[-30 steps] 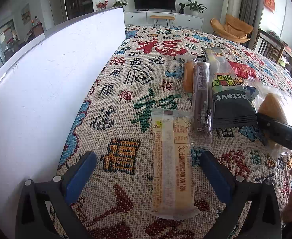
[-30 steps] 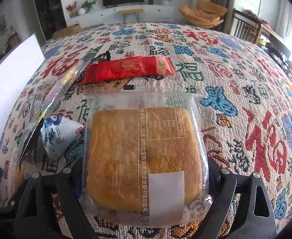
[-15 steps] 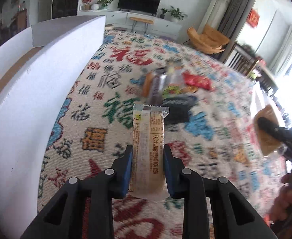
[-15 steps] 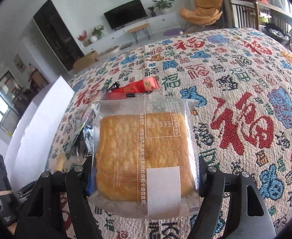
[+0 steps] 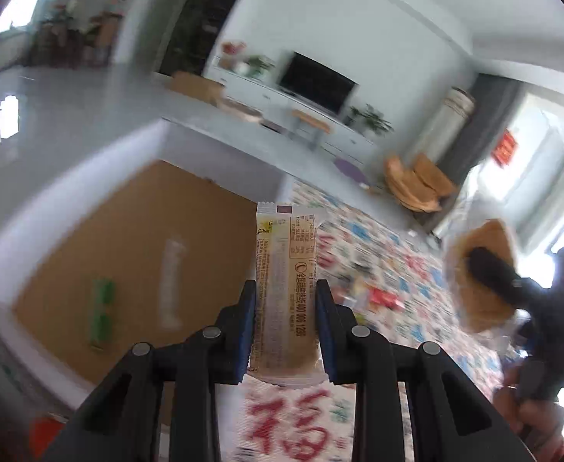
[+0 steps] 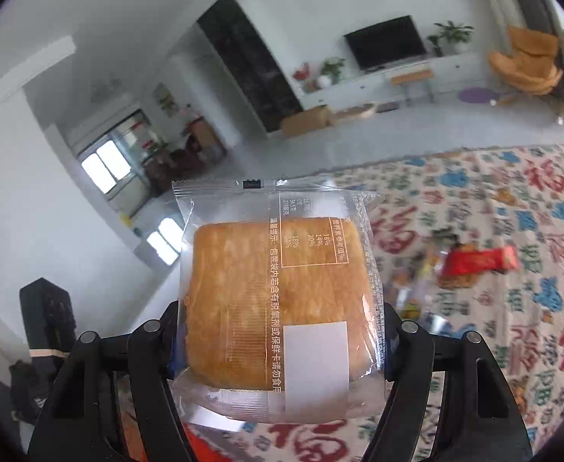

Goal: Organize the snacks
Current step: 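Carry the cheese bar and cake into the white box and release both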

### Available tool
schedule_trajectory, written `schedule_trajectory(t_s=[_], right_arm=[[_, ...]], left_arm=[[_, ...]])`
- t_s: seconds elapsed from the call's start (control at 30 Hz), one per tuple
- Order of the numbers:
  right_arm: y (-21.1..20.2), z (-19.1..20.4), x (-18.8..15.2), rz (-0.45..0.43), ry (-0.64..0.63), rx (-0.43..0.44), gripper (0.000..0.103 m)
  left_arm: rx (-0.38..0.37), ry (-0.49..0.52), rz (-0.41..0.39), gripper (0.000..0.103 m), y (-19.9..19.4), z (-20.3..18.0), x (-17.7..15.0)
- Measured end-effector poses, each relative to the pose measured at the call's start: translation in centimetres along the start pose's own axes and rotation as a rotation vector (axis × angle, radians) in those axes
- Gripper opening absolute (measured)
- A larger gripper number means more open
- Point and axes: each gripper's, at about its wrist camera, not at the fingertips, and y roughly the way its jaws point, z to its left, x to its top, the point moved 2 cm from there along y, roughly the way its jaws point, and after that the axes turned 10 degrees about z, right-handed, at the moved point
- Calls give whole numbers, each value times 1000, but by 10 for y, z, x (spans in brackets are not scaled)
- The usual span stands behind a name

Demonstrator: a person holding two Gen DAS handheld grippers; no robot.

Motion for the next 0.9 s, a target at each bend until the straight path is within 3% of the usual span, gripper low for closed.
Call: schedule_trajectory(t_s=[0.1,0.17,0.23,0.33,0.57,0.73,0.9], right_arm=[[38,49,13,77,-45,121,74],[74,78,17,159,-75,195,77],[114,96,16,290,-81,227,77],[148,102,8,409,-66,240,81],[127,95,7,288,-162,236,82],[107,53,0,185,-158,122,81],[90,-45,-38,149,-174,-249,81]], left_arm=[[119,-55,1,29,-6,45,10],[239,-91,19,42,-1,71,11],[337,-130,32,87,4,93,8],[384,-179,0,88,4,114,-3],[348,-244,-46,89,8,119,-16],[271,-144,-63,89,8,69,-21],[139,54,-3,99,31,-14,-38]])
